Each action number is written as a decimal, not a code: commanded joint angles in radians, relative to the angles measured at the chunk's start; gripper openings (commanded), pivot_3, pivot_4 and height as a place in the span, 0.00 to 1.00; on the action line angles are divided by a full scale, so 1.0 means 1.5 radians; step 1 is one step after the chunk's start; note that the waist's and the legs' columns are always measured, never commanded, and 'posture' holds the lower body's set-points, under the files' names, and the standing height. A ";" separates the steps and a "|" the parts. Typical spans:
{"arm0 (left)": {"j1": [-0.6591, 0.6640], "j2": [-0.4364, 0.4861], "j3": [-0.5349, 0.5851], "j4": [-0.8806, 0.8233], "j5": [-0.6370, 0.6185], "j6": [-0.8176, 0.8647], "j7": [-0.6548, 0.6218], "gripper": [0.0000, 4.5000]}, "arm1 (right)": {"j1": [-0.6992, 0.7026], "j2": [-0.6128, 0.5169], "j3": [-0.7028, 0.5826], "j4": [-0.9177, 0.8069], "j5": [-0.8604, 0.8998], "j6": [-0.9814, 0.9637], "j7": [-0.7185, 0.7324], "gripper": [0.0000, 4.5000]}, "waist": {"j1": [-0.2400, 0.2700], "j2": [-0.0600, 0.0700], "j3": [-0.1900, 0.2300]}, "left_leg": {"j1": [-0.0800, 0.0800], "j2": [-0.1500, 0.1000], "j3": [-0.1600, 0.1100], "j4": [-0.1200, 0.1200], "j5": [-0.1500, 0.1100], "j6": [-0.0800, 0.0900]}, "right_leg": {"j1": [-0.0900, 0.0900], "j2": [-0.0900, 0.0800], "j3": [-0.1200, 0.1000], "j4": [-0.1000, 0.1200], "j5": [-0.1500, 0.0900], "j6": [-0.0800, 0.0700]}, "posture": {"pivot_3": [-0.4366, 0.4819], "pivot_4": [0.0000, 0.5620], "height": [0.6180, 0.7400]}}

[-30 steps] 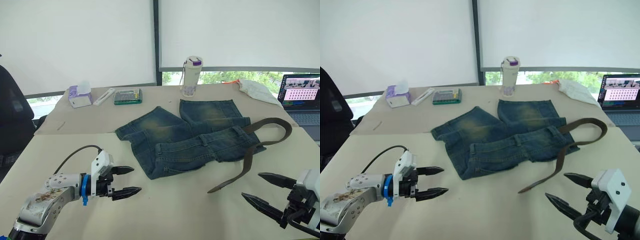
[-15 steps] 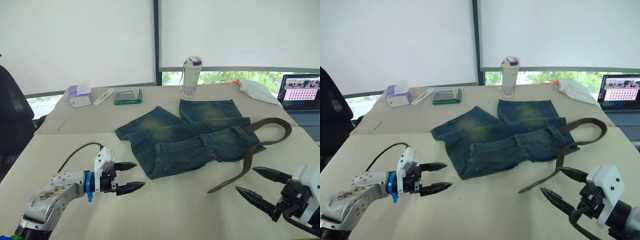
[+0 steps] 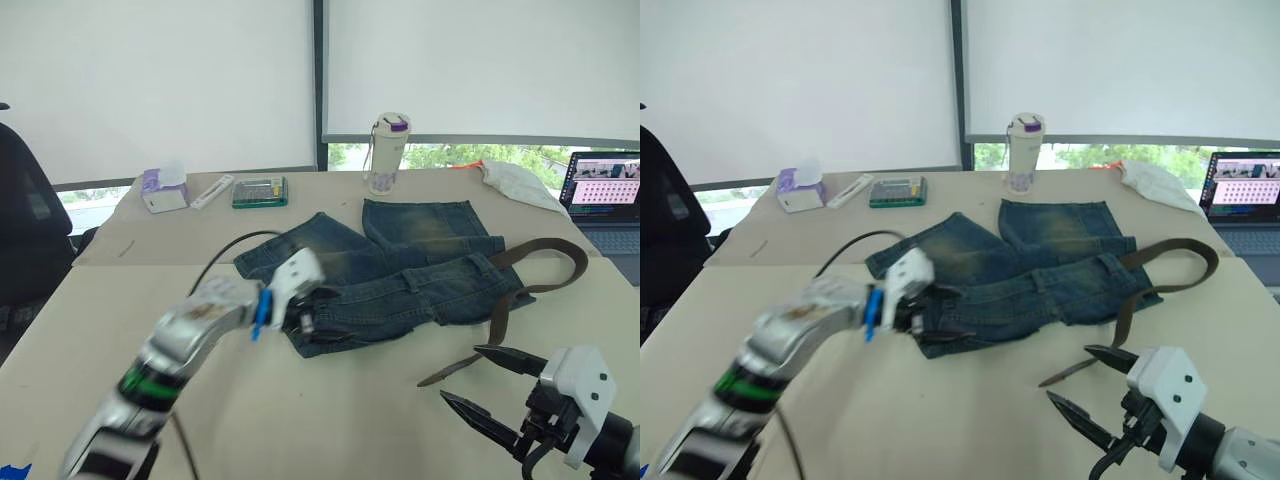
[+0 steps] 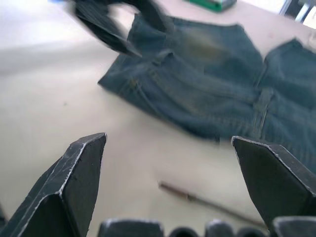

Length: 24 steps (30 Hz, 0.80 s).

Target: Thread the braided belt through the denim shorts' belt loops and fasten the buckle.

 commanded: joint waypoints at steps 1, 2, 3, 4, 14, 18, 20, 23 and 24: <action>-0.052 -0.073 -0.080 0.096 0.072 -0.032 0.002 1.00 | -0.007 -0.007 -0.017 -0.016 -0.002 0.012 -0.027 1.00 | -0.003 0.000 0.000 | 0.000 0.000 0.000 0.001 0.000 0.000 | 0.000 0.000 0.000 0.000 0.000 0.000 | 0.48 0.27 1.00; -0.065 -0.098 -0.110 0.119 0.097 -0.048 0.001 1.00 | -0.002 -0.008 -0.015 -0.015 -0.014 0.009 -0.027 1.00 | -0.006 0.000 0.000 | -0.001 0.000 0.000 0.000 0.000 0.000 | -0.001 0.000 0.000 0.000 0.000 0.000 | 0.48 0.27 1.00; -0.081 -0.143 -0.135 0.158 0.122 -0.049 0.022 1.00 | 0.006 -0.006 -0.008 -0.014 -0.030 0.006 -0.032 1.00 | -0.007 0.000 0.000 | -0.001 0.001 0.000 0.000 0.000 0.000 | -0.001 0.001 0.001 0.000 0.000 0.000 | 0.48 0.27 1.00; -0.093 -0.174 -0.149 0.190 0.140 -0.050 0.034 1.00 | 0.007 -0.006 0.000 -0.014 -0.042 0.007 -0.038 1.00 | -0.006 -0.001 0.000 | -0.002 0.001 0.000 0.000 0.000 0.000 | -0.002 0.001 0.001 0.000 0.000 0.000 | 0.48 0.27 1.00; -0.150 -0.301 -0.182 0.505 0.350 -0.235 0.230 0.50 | 0.018 0.008 0.036 -0.029 -0.092 0.011 -0.105 1.00 | -0.006 -0.001 0.001 | -0.003 0.002 0.000 0.005 -0.001 0.000 | -0.001 0.002 0.001 0.001 0.000 0.000 | 0.48 0.27 1.00; -0.128 -0.270 -0.144 0.494 0.350 -0.283 0.211 0.20 | 0.008 0.020 0.059 -0.028 -0.113 0.006 -0.115 1.00 | -0.009 -0.001 0.001 | -0.003 0.002 0.000 0.005 -0.001 0.000 | -0.002 0.002 0.001 0.001 0.000 0.000 | 0.48 0.27 1.00; -0.120 -0.268 -0.119 0.487 0.333 -0.295 0.196 0.05 | 0.001 0.021 0.067 -0.026 -0.120 0.006 -0.115 1.00 | -0.009 -0.001 0.000 | -0.002 0.003 0.000 0.005 -0.001 0.000 | -0.002 0.002 0.001 0.002 0.000 0.000 | 0.48 0.27 1.00; -0.103 -0.247 -0.088 0.457 0.309 -0.307 0.142 0.01 | -0.007 0.024 0.073 -0.026 -0.123 0.007 -0.114 1.00 | -0.009 0.000 0.000 | -0.002 0.002 0.000 0.005 -0.001 -0.001 | -0.002 0.002 0.001 0.002 0.000 0.000 | 0.48 0.27 1.00; -0.097 -0.236 -0.082 0.449 0.308 -0.317 0.122 0.01 | -0.010 0.025 0.074 -0.026 -0.123 0.008 -0.114 1.00 | -0.010 0.000 0.000 | -0.002 0.002 0.000 0.005 -0.001 -0.001 | -0.002 0.002 0.001 0.002 0.000 0.000 | 0.48 0.27 1.00</action>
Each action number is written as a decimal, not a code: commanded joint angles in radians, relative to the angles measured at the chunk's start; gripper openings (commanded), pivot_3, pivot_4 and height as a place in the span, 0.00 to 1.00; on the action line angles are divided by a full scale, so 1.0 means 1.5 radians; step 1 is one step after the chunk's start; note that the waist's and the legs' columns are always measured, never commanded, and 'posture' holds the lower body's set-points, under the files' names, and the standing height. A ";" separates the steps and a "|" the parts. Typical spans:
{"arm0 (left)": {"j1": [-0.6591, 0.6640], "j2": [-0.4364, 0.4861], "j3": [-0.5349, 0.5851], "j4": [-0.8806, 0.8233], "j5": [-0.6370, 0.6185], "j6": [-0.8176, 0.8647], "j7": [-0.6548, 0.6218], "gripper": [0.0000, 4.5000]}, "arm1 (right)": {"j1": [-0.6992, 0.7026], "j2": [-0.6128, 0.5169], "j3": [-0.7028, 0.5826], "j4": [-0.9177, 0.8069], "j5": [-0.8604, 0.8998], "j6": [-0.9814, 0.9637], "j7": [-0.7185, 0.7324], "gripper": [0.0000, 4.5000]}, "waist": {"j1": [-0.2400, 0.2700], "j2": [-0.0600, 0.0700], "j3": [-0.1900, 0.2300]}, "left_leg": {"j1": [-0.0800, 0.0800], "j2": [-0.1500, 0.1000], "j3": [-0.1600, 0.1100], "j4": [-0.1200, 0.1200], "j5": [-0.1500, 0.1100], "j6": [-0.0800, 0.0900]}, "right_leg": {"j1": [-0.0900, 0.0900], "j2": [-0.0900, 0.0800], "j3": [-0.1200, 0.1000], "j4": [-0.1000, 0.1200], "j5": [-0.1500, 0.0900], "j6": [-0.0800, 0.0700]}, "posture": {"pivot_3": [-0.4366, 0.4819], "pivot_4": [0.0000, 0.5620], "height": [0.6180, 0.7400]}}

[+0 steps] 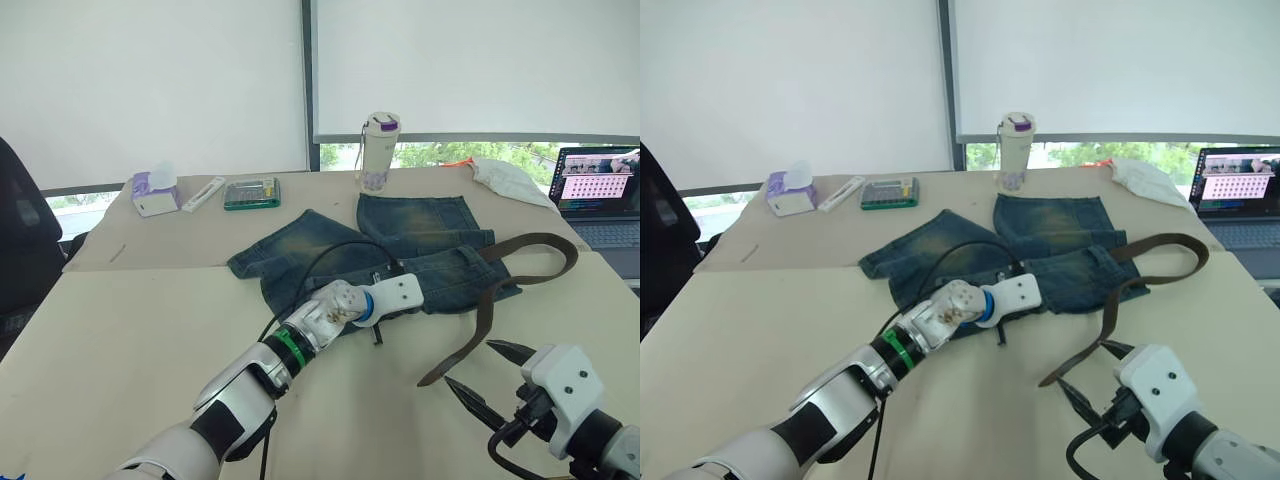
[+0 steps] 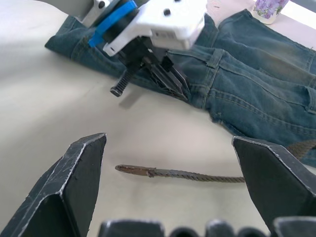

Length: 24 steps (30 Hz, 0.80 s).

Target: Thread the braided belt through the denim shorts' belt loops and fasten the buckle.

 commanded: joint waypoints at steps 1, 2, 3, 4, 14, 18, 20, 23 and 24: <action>0.022 0.065 0.034 -0.037 -0.013 -0.052 -0.079 0.01 | -0.011 0.004 -0.002 -0.017 -0.004 -0.013 -0.002 1.00 | -0.001 0.000 0.000 | 0.000 0.000 0.000 0.000 0.000 0.000 | 0.000 0.000 0.000 0.000 0.000 0.000 | 0.48 0.27 1.00; 0.031 0.096 0.039 -0.042 -0.012 -0.077 -0.106 0.01 | -0.014 0.003 0.001 -0.016 -0.006 -0.013 0.000 1.00 | -0.004 0.000 0.000 | 0.000 0.000 0.000 0.000 0.000 0.000 | 0.000 0.000 0.000 0.001 0.000 0.000 | 0.48 0.27 1.00; 0.038 0.121 0.046 -0.044 -0.014 -0.096 -0.126 0.01 | -0.016 0.002 0.005 -0.015 -0.008 -0.013 0.002 1.00 | -0.009 0.001 0.000 | 0.000 0.000 0.000 0.000 0.000 0.000 | -0.001 0.001 0.000 0.001 0.000 0.000 | 0.48 0.27 1.00; 0.043 0.143 0.052 -0.046 -0.018 -0.111 -0.145 0.01 | -0.020 0.000 0.009 -0.013 -0.010 -0.012 0.003 1.00 | -0.011 0.001 0.000 | 0.001 0.001 0.000 0.000 0.000 -0.001 | -0.001 0.001 0.000 0.002 0.000 0.000 | 0.48 0.27 1.00; 0.151 0.289 0.122 -0.216 -0.086 -0.088 -0.302 0.01 | 0.013 -0.109 0.062 0.028 -0.127 -0.037 0.086 1.00 | -0.017 0.004 -0.002 | 0.001 0.001 0.000 0.000 -0.002 0.000 | -0.001 0.002 0.000 0.005 0.000 0.000 | 0.48 0.27 1.00; 0.220 0.312 0.138 -0.340 -0.107 -0.018 -0.302 0.01 | 0.031 -0.212 0.110 0.083 -0.258 -0.125 0.138 1.00 | -0.016 0.004 -0.002 | 0.001 0.000 0.000 0.001 -0.002 0.000 | 0.000 0.001 0.000 0.005 0.000 0.000 | 0.48 0.27 1.00; 0.238 0.314 0.143 -0.365 -0.104 -0.002 -0.288 0.01 | -0.008 -0.236 0.149 0.114 -0.290 -0.155 0.140 1.00 | -0.014 0.004 -0.002 | 0.002 0.000 0.000 0.001 -0.002 0.000 | 0.000 0.001 -0.001 0.003 -0.001 0.000 | 0.48 0.27 1.00; 0.254 0.319 0.151 -0.381 -0.098 -0.003 -0.273 0.01 | -0.099 -0.253 0.221 0.166 -0.337 -0.199 0.142 1.00 | -0.015 0.003 -0.002 | 0.002 0.000 0.000 0.001 -0.002 0.000 | 0.000 0.002 -0.001 0.004 -0.001 0.000 | 0.48 0.27 1.00; 0.256 0.320 0.157 -0.386 -0.101 0.002 -0.270 0.01 | -0.123 -0.255 0.242 0.181 -0.347 -0.207 0.147 1.00 | -0.015 0.003 -0.001 | 0.002 0.000 0.000 0.001 -0.002 0.000 | 0.000 0.001 -0.001 0.004 -0.001 0.000 | 0.48 0.27 1.00</action>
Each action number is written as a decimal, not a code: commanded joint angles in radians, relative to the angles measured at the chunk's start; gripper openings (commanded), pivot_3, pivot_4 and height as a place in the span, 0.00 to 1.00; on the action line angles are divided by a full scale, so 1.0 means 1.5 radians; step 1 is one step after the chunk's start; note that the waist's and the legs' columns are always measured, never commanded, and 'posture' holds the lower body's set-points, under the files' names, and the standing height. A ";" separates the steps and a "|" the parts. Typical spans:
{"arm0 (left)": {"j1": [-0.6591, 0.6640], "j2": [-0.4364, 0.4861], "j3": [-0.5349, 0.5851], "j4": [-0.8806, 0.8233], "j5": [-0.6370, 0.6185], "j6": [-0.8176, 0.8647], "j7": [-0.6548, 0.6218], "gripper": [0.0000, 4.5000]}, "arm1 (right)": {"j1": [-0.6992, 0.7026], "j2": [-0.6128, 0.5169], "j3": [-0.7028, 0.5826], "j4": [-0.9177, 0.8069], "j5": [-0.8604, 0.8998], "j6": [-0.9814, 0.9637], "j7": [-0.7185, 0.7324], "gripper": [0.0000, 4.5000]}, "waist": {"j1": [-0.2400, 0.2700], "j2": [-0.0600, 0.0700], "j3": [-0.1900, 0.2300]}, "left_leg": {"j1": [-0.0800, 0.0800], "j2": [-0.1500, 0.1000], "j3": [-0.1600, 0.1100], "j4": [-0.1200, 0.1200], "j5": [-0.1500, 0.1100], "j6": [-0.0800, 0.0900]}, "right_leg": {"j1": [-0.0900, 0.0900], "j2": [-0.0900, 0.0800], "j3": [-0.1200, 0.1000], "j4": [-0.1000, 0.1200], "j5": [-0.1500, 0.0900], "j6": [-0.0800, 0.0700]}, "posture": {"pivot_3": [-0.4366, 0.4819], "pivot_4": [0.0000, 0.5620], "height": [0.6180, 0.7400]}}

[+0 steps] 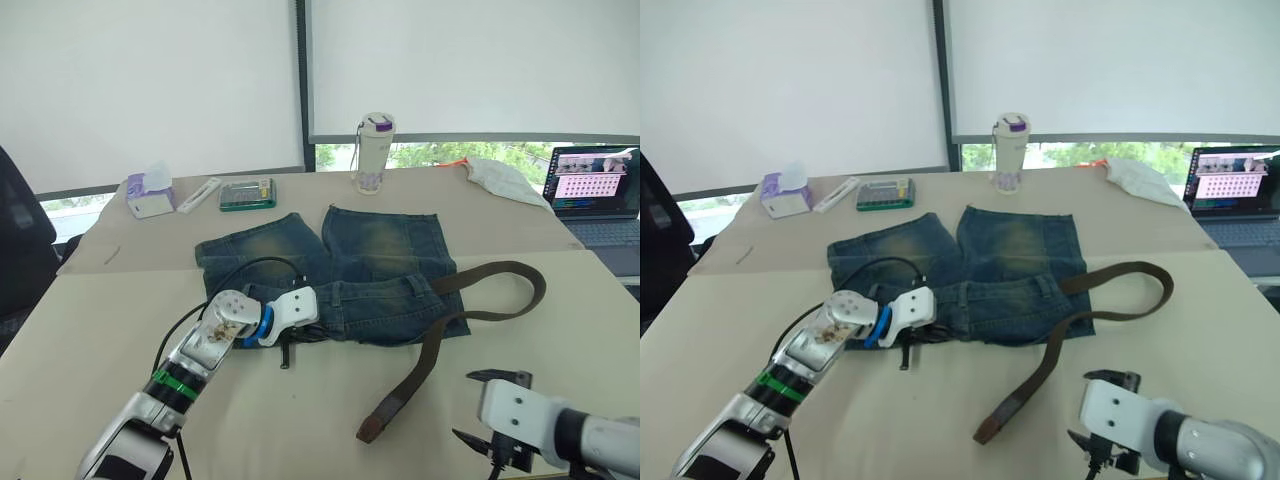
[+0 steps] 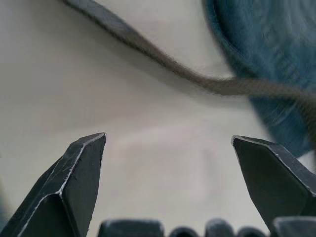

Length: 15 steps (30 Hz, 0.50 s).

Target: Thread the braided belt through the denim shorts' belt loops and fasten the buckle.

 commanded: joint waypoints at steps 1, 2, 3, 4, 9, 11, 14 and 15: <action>0.003 0.008 0.029 -0.039 -0.011 0.010 0.013 0.01 | -0.072 -0.009 0.066 0.040 -0.048 -0.054 0.012 1.00 | 0.001 0.000 0.000 | 0.000 0.000 0.000 0.000 0.000 0.000 | 0.000 0.000 0.000 0.000 0.000 0.000 | 0.48 0.27 1.00; 0.005 0.011 0.041 -0.051 -0.022 0.024 0.014 0.01 | -0.098 -0.008 0.090 0.056 -0.065 -0.069 0.013 1.00 | 0.001 0.000 0.000 | 0.000 0.000 0.000 0.000 0.000 0.000 | 0.000 0.000 0.000 0.000 0.000 0.000 | 0.48 0.27 1.00; 0.008 0.014 0.051 -0.065 -0.033 0.039 0.013 0.01 | -0.120 -0.005 0.110 0.069 -0.079 -0.079 0.013 1.00 | 0.001 0.000 0.000 | 0.000 0.000 0.000 0.000 0.000 0.000 | 0.000 0.000 0.000 0.000 0.000 0.000 | 0.48 0.27 1.00; 0.012 0.019 0.058 -0.080 -0.040 0.048 0.011 0.01 | -0.141 0.000 0.127 0.078 -0.088 -0.083 0.014 1.00 | 0.000 0.000 0.000 | -0.001 0.000 0.000 0.000 0.000 0.000 | 0.000 0.000 0.000 0.000 0.000 0.000 | 0.48 0.27 1.00; 0.051 0.048 0.084 -0.166 -0.079 0.093 0.008 0.01 | -0.225 0.034 0.190 0.096 -0.112 -0.091 0.023 1.00 | -0.002 0.002 -0.001 | -0.001 0.001 0.000 0.000 0.000 0.000 | -0.001 0.000 0.001 0.001 0.000 0.000 | 0.48 0.27 1.00; 0.070 0.057 0.097 -0.197 -0.091 0.110 0.016 0.01 | -0.247 0.042 0.210 0.098 -0.115 -0.091 0.035 1.00 | -0.001 0.002 -0.001 | -0.001 0.001 0.000 -0.001 0.000 0.000 | -0.001 0.000 0.001 0.001 0.000 0.000 | 0.48 0.27 1.00; 0.086 0.063 0.111 -0.225 -0.101 0.130 0.032 0.01 | -0.271 0.046 0.234 0.107 -0.116 -0.094 0.057 1.00 | 0.001 0.003 -0.002 | -0.001 0.001 0.000 0.000 0.000 0.000 | -0.001 0.000 0.001 0.001 0.000 0.000 | 0.48 0.27 1.00; 0.090 0.064 0.112 -0.230 -0.102 0.133 0.035 0.01 | -0.277 0.048 0.240 0.110 -0.117 -0.096 0.062 1.00 | 0.002 0.003 -0.002 | -0.001 0.001 0.000 0.000 0.000 0.000 | -0.001 0.000 0.001 0.000 0.000 0.000 | 0.48 0.27 1.00</action>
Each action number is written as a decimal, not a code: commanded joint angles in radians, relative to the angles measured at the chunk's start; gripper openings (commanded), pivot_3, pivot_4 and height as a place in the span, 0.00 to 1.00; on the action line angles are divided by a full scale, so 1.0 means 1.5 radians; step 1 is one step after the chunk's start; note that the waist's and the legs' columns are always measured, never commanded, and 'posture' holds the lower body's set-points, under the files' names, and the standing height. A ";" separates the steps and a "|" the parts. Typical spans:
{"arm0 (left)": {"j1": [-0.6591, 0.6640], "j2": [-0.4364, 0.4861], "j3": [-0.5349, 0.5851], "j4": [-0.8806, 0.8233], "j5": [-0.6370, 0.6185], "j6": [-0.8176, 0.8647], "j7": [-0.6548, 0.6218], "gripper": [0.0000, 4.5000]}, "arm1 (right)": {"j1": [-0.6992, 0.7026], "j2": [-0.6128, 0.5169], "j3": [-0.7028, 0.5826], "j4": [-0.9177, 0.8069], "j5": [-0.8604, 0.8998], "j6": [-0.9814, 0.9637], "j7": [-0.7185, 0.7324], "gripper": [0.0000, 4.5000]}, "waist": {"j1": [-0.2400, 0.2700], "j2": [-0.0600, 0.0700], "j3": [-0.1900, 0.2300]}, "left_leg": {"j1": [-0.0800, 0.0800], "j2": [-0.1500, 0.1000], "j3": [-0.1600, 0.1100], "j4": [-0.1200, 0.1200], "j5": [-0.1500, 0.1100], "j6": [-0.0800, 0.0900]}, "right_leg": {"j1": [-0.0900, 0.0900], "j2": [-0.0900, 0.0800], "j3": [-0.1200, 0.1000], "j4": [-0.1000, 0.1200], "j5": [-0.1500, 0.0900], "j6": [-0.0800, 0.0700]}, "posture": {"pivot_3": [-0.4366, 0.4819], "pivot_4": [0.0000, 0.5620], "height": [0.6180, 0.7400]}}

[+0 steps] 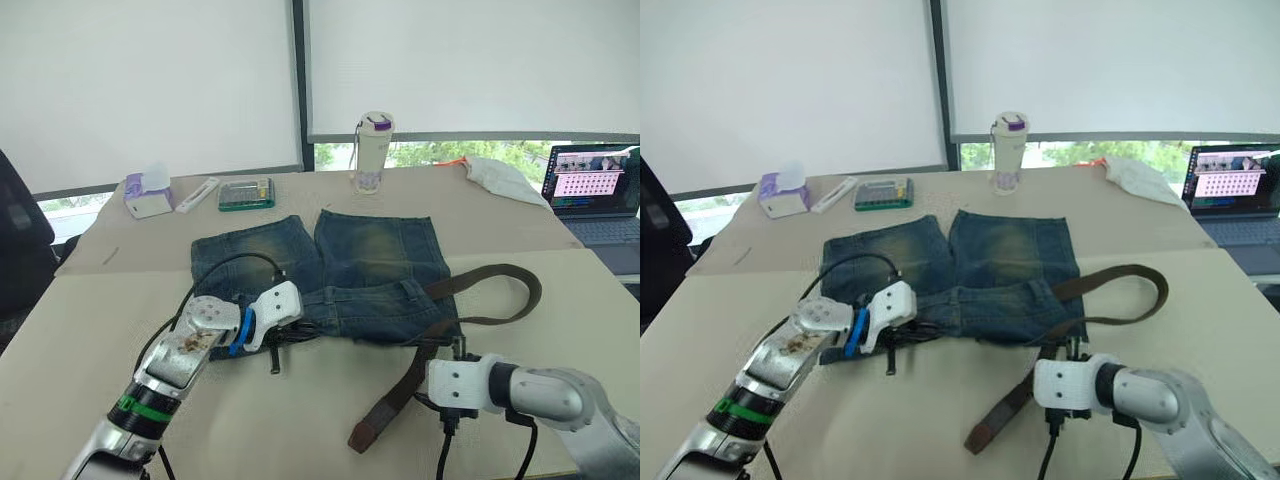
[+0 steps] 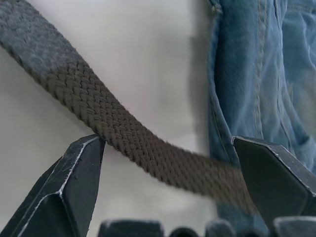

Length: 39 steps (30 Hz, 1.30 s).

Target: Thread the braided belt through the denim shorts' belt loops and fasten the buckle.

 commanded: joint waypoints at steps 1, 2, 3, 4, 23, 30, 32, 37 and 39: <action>0.005 0.008 0.025 -0.041 -0.018 0.010 0.017 0.01 | -0.025 0.007 0.017 0.004 -0.003 -0.019 0.020 1.00 | 0.001 0.000 0.000 | 0.000 0.000 0.000 0.000 0.000 0.000 | 0.000 0.000 0.000 0.000 0.000 0.000 | 0.48 0.27 1.00; 0.008 0.009 0.024 -0.040 -0.013 0.005 0.022 0.01 | -0.033 0.011 0.023 0.008 -0.004 -0.020 0.023 1.00 | 0.001 0.000 0.000 | 0.000 0.000 0.000 0.000 0.000 0.000 | 0.000 0.000 0.000 0.000 0.000 0.000 | 0.48 0.27 1.00; 0.011 0.011 0.021 -0.035 -0.011 0.006 0.021 0.09 | -0.043 0.016 0.030 0.013 -0.004 -0.021 0.027 1.00 | 0.000 0.000 0.000 | 0.000 0.000 0.000 0.000 0.000 0.000 | 0.000 0.000 0.000 0.000 0.000 0.000 | 0.48 0.27 1.00; 0.015 0.017 0.017 -0.030 -0.007 0.007 0.019 0.19 | -0.054 0.021 0.038 0.017 -0.006 -0.021 0.032 0.94 | 0.000 0.000 0.000 | 0.000 0.000 0.000 0.000 0.000 0.000 | 0.000 0.000 0.000 0.000 0.000 0.000 | 0.48 0.27 1.00; 0.033 0.117 0.081 -0.159 -0.261 0.190 -0.096 0.64 | -0.101 0.105 -0.034 -0.041 0.209 0.202 0.090 0.00 | -0.001 0.001 0.000 | 0.000 0.001 0.000 0.000 0.000 0.000 | 0.000 0.000 0.000 0.000 0.000 -0.001 | 0.48 0.27 1.00; 0.010 0.088 0.056 -0.166 -0.249 0.175 -0.054 0.64 | -0.127 0.095 -0.057 -0.060 0.274 0.265 0.083 0.00 | 0.001 0.001 0.000 | 0.000 0.000 0.000 -0.001 0.000 0.000 | 0.000 0.000 0.000 0.000 0.000 -0.001 | 0.48 0.27 1.00; 0.009 0.095 0.057 -0.170 -0.249 0.170 -0.058 0.64 | -0.124 0.090 -0.062 -0.065 0.283 0.273 0.079 0.00 | 0.000 0.000 0.000 | 0.000 0.000 0.000 -0.001 0.000 0.000 | 0.000 0.000 0.000 0.000 0.000 -0.001 | 0.48 0.27 1.00; 0.011 0.109 0.040 -0.157 -0.203 0.101 -0.072 0.64 | -0.120 0.083 -0.068 -0.068 0.299 0.282 0.069 0.00 | 0.000 0.000 0.000 | 0.000 0.001 0.000 -0.001 0.000 0.000 | 0.000 0.000 0.000 -0.001 0.000 -0.001 | 0.48 0.27 1.00; 0.014 0.112 0.035 -0.155 -0.191 0.080 -0.076 0.64 | -0.118 0.082 -0.070 -0.068 0.304 0.283 0.066 0.00 | 0.000 0.000 0.000 | 0.000 0.000 0.000 -0.001 0.000 0.000 | 0.000 -0.001 0.000 -0.001 0.000 -0.001 | 0.48 0.27 1.00</action>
